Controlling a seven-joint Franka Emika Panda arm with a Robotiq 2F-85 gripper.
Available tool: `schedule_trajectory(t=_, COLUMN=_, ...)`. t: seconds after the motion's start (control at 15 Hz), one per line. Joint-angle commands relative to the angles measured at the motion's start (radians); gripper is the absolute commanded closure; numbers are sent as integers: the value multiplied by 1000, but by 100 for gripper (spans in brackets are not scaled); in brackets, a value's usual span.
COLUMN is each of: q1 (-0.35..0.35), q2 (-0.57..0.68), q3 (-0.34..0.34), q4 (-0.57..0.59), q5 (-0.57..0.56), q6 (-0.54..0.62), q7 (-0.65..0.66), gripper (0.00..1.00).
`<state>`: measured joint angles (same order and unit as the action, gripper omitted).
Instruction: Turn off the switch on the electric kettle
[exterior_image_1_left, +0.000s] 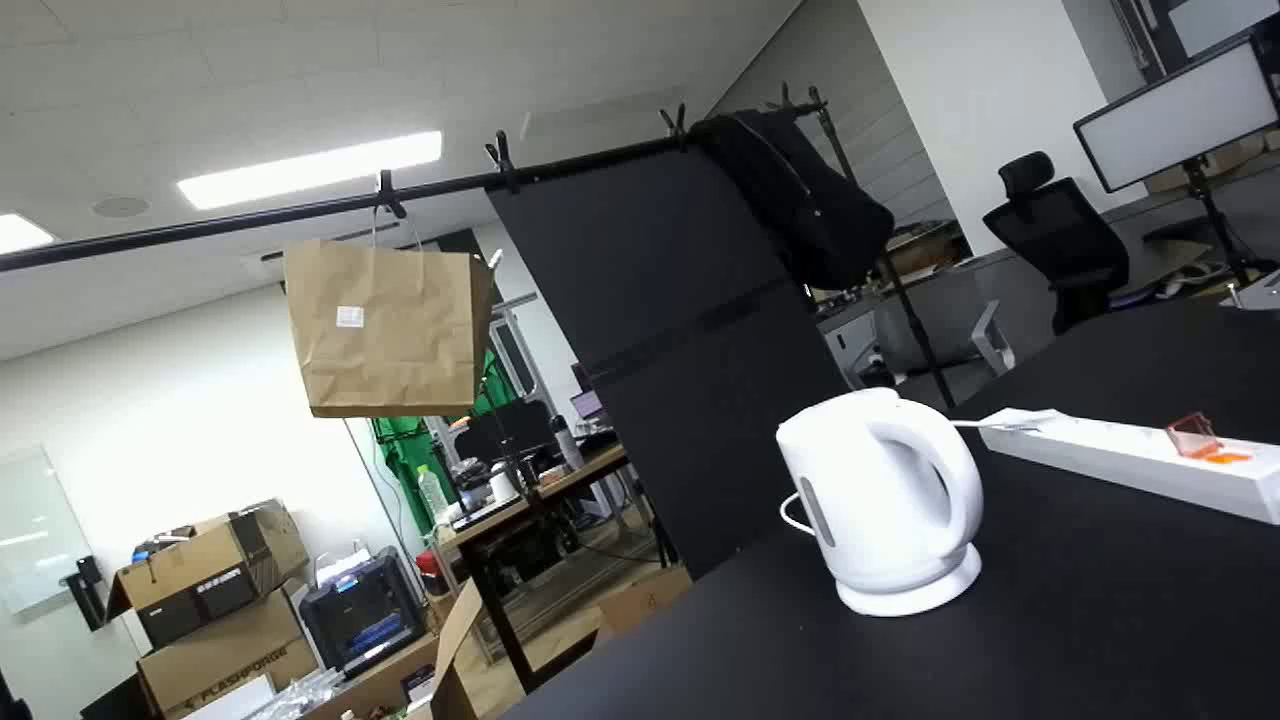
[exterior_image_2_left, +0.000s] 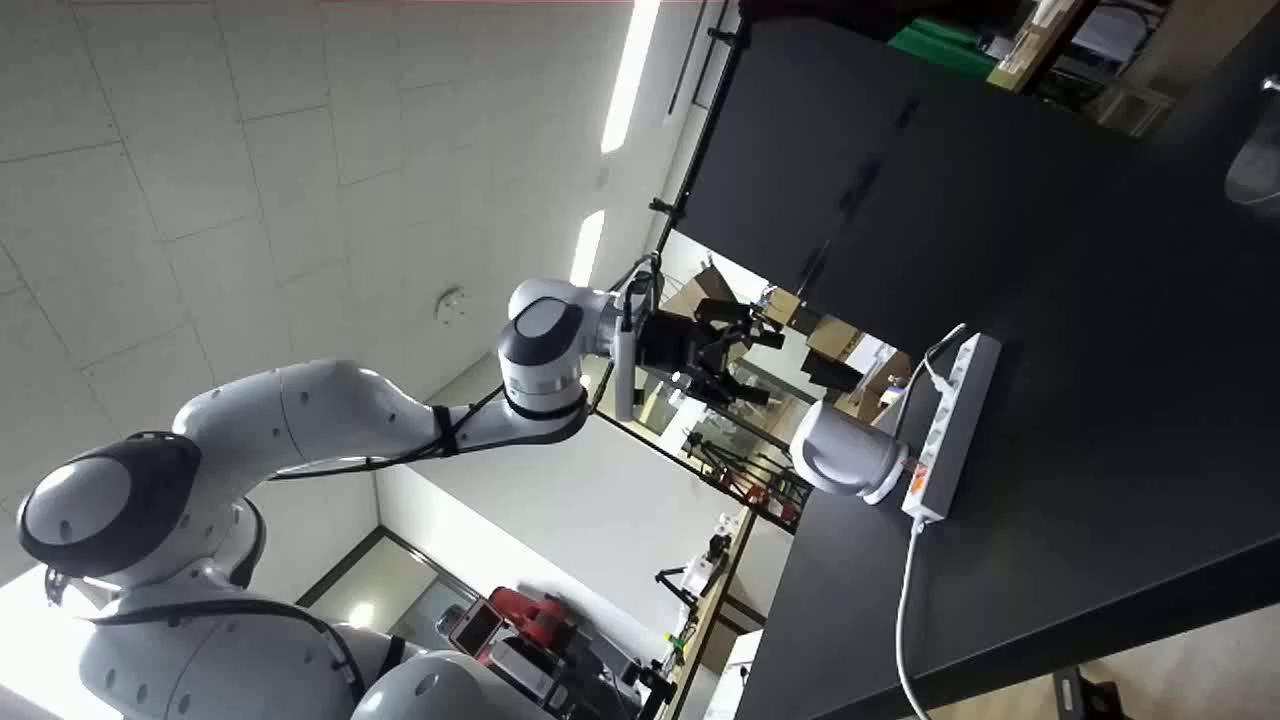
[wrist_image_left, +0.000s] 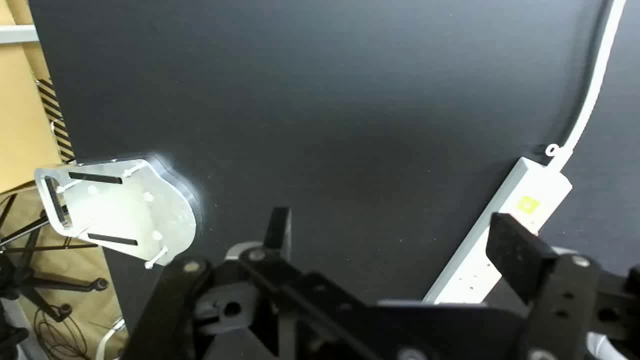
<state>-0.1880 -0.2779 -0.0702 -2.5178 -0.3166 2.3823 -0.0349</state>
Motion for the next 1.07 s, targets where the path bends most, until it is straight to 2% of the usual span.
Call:
schedule_trajectory(t=0.0, q1=10, q2=0, q3=-10, q4=1, q5=-3, q6=-3, q7=2, gripper=0)
schedule_trajectory(t=0.67, q1=12, q2=3, q3=-6, q4=9, q5=-5, q6=-7, q7=4, gripper=0)
schedule_trajectory(t=1.0, q1=68, q2=12, q3=32, q4=84, q5=28, q6=-3, q7=18, gripper=0)
